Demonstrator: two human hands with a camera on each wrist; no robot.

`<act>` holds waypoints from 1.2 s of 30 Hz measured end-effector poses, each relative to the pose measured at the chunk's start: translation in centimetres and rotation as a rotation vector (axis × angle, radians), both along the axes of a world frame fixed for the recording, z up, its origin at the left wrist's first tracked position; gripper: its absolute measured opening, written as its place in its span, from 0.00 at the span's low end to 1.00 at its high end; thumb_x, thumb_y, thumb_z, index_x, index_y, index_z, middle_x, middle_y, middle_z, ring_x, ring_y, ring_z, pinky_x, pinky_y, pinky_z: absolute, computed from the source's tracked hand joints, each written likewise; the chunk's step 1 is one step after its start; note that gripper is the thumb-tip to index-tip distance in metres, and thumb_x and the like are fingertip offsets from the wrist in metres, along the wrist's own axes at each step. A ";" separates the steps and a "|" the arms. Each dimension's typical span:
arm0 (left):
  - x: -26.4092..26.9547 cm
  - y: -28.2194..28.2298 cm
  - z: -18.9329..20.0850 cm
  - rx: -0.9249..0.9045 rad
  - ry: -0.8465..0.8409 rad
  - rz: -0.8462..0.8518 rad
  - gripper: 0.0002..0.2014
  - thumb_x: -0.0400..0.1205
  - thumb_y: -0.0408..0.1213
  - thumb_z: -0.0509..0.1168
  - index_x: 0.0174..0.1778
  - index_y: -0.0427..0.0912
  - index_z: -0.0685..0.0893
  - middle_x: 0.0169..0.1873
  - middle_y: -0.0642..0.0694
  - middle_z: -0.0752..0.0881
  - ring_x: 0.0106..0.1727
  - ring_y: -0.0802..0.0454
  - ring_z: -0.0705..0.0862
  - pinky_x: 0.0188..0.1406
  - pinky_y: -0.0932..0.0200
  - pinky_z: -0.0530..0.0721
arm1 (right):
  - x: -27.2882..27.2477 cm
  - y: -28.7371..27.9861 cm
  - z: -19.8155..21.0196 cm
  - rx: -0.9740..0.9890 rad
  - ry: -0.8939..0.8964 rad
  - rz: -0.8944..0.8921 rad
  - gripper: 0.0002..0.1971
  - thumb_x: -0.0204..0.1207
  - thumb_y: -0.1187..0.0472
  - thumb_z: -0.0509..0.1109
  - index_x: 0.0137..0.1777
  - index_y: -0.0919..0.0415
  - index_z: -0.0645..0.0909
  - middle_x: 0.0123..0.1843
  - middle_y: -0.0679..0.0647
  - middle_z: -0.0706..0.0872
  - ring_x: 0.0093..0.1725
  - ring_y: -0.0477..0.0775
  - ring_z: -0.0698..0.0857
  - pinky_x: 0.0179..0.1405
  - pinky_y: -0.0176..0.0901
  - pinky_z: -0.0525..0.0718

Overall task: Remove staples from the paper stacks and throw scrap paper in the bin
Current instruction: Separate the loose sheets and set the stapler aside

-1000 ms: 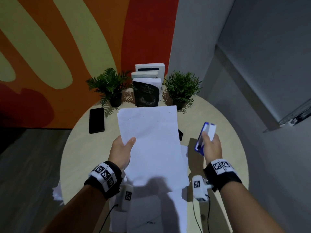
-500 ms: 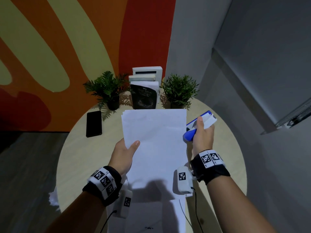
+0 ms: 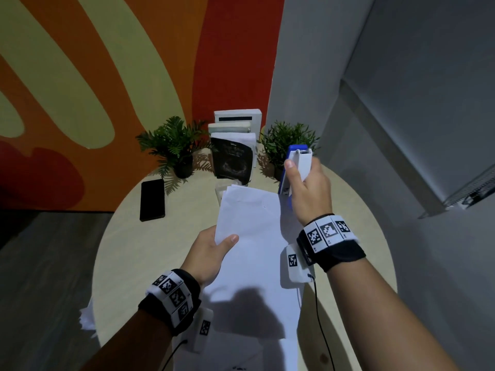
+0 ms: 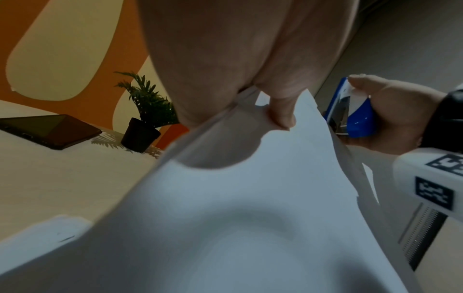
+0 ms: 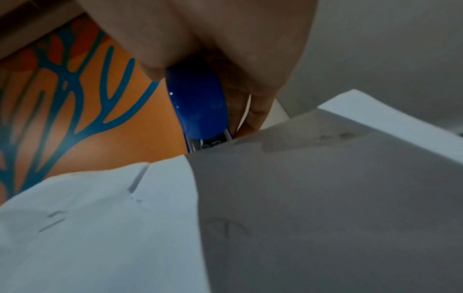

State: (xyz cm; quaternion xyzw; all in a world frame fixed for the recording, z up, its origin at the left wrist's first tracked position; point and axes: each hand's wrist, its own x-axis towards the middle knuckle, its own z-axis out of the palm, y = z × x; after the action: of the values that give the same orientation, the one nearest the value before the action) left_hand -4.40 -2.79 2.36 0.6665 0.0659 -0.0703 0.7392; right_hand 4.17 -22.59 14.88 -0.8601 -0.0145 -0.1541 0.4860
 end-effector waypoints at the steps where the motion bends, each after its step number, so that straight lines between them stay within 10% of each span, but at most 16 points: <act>1: 0.0 0.0 0.1 0.001 -0.003 0.000 0.15 0.78 0.47 0.71 0.59 0.51 0.90 0.60 0.42 0.92 0.63 0.35 0.89 0.69 0.26 0.80 | 0.0 0.2 -0.1 -0.004 0.012 0.000 0.18 0.83 0.44 0.61 0.61 0.59 0.76 0.46 0.50 0.82 0.44 0.50 0.79 0.35 0.26 0.70; 8: -0.1 0.3 0.5 -0.027 -0.018 0.021 0.16 0.78 0.47 0.71 0.61 0.50 0.90 0.60 0.41 0.91 0.63 0.34 0.89 0.69 0.25 0.80 | 0.2 0.4 -0.5 -0.114 0.030 -0.107 0.19 0.82 0.39 0.58 0.52 0.55 0.77 0.40 0.51 0.83 0.40 0.53 0.80 0.36 0.43 0.72; 14: -0.2 -0.1 0.9 -0.100 -0.018 0.052 0.14 0.82 0.39 0.68 0.62 0.50 0.90 0.62 0.41 0.91 0.64 0.36 0.89 0.69 0.27 0.80 | 1.2 -0.3 -0.1 0.048 0.015 -0.130 0.18 0.83 0.45 0.61 0.42 0.60 0.78 0.34 0.49 0.80 0.33 0.42 0.77 0.27 0.21 0.70; 22: -0.1 -0.2 0.7 -0.112 -0.037 0.054 0.14 0.81 0.40 0.70 0.63 0.47 0.89 0.62 0.39 0.90 0.64 0.34 0.88 0.69 0.24 0.79 | 1.3 -0.4 -0.1 0.179 -0.003 -0.055 0.15 0.83 0.47 0.63 0.46 0.59 0.80 0.39 0.48 0.84 0.39 0.48 0.81 0.40 0.37 0.76; 36: 0.0 -0.5 1.2 -0.129 -0.052 0.047 0.14 0.82 0.37 0.68 0.63 0.47 0.89 0.62 0.39 0.90 0.65 0.34 0.88 0.71 0.24 0.78 | 1.3 -0.1 -0.2 0.217 -0.049 -0.144 0.16 0.83 0.49 0.64 0.39 0.60 0.77 0.31 0.45 0.79 0.31 0.40 0.77 0.29 0.22 0.71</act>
State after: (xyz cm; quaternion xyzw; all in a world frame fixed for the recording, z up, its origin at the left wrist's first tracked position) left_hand -4.39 -3.30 3.51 0.6174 0.0579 -0.0397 0.7835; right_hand 5.50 -22.73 14.73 -0.7972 0.0522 -0.2105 0.5634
